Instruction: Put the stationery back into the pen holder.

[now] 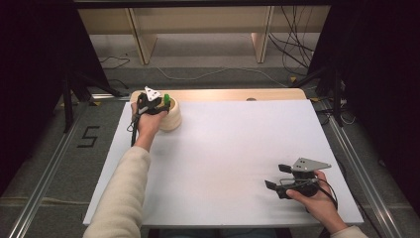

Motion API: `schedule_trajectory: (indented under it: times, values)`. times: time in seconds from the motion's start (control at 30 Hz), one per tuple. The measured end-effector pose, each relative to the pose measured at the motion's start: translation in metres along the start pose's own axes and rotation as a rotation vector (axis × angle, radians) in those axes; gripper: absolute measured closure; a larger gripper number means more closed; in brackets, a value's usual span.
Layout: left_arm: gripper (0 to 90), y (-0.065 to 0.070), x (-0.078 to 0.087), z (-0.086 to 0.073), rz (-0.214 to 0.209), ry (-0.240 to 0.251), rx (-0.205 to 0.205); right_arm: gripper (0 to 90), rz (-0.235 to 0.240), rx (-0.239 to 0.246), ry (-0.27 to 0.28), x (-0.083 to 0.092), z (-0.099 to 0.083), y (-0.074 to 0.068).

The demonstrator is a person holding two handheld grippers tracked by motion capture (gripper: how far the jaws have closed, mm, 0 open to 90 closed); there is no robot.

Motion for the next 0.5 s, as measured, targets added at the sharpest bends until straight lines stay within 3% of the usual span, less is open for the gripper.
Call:
schedule_trajectory:
  times: [0.5]
  values:
    - [39.9, 0.002, 0.022, 0.010, -0.006, -0.019, 0.021, 16.9, 0.000, 0.005, -0.001, 0.000, 0.000, 0.000]
Point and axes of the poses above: each handheld gripper's, and its own axes: x roughly backward along the jaws, z roughly out of its top, y roughly to its right, the point moved 1 cm from there along -x, roughly forward along the jaws, and after that the axes turned 1 degree about y, right-handed, at the moved point
